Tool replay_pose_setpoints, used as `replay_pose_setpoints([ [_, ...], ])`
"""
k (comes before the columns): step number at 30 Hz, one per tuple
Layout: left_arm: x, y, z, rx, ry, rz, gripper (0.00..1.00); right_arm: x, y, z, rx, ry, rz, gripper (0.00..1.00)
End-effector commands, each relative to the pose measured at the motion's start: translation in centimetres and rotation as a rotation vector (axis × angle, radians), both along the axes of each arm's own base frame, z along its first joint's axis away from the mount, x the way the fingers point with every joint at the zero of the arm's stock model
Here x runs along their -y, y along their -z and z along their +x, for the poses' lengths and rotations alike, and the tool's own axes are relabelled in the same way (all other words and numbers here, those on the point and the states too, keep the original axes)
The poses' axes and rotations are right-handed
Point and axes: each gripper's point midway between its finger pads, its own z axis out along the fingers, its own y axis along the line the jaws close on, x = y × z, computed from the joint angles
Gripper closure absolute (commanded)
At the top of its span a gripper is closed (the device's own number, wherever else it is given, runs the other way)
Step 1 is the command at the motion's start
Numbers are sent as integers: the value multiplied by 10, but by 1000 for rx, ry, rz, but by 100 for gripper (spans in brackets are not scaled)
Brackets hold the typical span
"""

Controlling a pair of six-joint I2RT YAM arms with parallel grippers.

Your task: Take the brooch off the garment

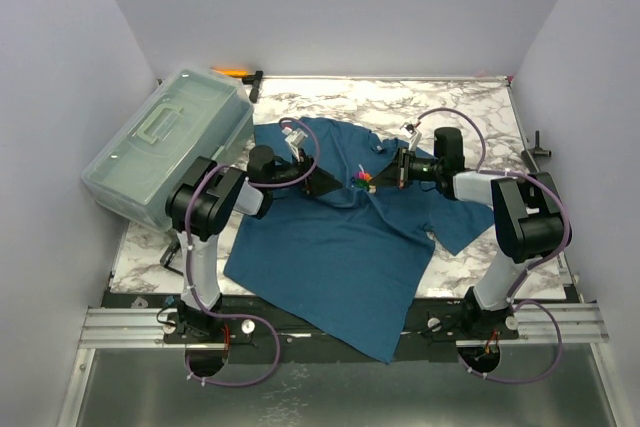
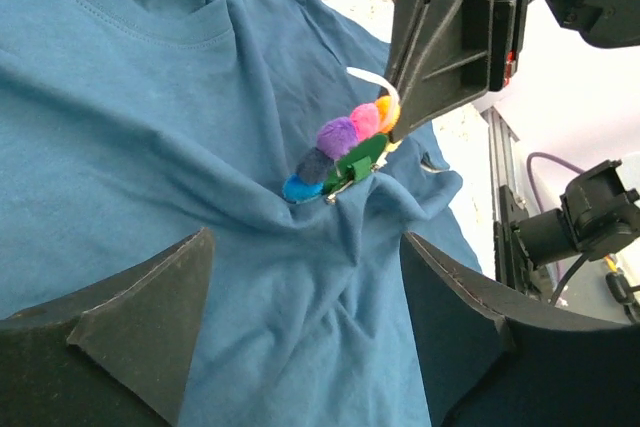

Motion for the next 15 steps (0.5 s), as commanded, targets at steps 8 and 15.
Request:
replay_pose_setpoints([
  [8, 19, 0, 6, -22, 82, -135, 22, -4, -1, -15, 38, -70, 10, 99],
  [15, 34, 8, -4, -31, 138, -134, 29, -3, -1, -20, 34, -84, 10, 99],
])
